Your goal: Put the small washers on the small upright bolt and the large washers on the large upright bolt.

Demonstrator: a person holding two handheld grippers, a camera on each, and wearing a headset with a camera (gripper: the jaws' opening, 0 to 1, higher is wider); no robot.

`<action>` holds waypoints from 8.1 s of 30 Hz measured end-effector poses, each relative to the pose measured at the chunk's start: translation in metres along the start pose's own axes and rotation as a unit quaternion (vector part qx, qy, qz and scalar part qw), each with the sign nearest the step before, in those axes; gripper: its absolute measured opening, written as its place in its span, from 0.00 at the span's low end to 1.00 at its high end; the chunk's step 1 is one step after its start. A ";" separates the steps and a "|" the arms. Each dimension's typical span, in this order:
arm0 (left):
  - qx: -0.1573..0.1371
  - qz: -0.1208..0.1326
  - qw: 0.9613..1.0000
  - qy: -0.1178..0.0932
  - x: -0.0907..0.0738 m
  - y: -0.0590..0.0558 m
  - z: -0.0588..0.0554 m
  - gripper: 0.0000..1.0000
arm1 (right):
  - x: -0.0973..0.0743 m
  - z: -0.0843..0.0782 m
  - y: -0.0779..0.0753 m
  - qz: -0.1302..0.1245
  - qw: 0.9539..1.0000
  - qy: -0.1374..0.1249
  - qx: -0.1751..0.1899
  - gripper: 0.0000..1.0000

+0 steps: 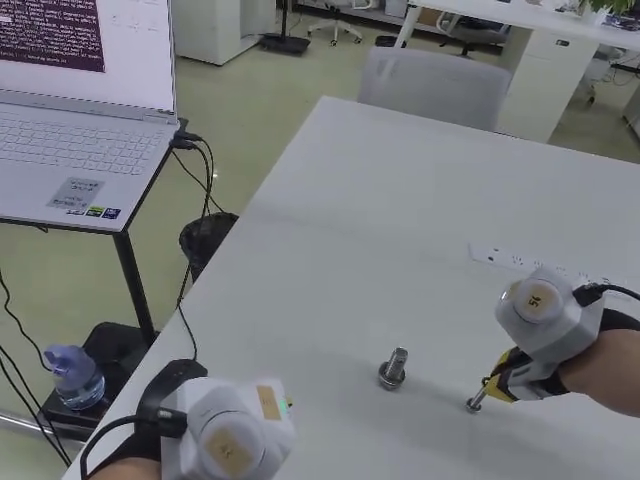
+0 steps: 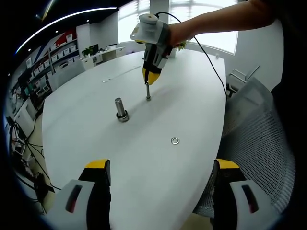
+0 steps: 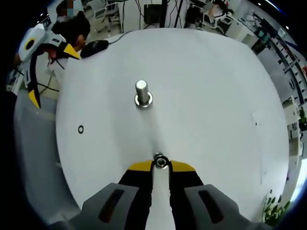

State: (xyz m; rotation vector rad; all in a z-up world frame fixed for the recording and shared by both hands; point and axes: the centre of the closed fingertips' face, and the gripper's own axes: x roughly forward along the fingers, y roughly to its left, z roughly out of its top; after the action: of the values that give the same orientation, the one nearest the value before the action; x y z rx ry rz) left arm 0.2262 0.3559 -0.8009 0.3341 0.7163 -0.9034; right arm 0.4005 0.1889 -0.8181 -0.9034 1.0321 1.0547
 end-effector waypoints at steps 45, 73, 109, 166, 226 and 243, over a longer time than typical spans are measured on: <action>-0.017 -0.006 1.000 0.009 0.008 0.002 -0.014 0.86 | 0.049 -0.015 0.006 0.018 0.999 0.033 -0.015 0.13; -0.015 -0.004 1.000 0.004 0.008 -0.001 -0.009 0.87 | 0.045 -0.011 -0.001 0.011 1.000 0.017 -0.004 0.26; 0.002 0.004 1.000 -0.003 0.000 0.000 0.003 0.87 | 0.014 0.034 0.067 0.049 0.993 -0.016 -0.104 0.30; -0.010 0.020 1.000 -0.010 -0.008 -0.009 -0.003 0.85 | 0.057 0.031 0.186 0.095 0.977 -0.008 -0.191 0.21; -0.012 0.015 1.000 -0.016 0.004 -0.010 0.004 0.92 | -0.012 -0.053 0.086 0.058 0.997 0.001 -0.058 0.13; -0.018 0.021 1.000 -0.009 0.009 -0.005 0.002 0.99 | -0.025 -0.031 0.030 0.031 0.999 -0.022 -0.019 0.13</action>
State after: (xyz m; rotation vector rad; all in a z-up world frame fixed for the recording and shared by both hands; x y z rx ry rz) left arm 0.2265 0.3461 -0.8050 0.3085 0.7053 -0.8513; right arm 0.3604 0.1611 -0.8056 -0.8799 1.0113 1.1444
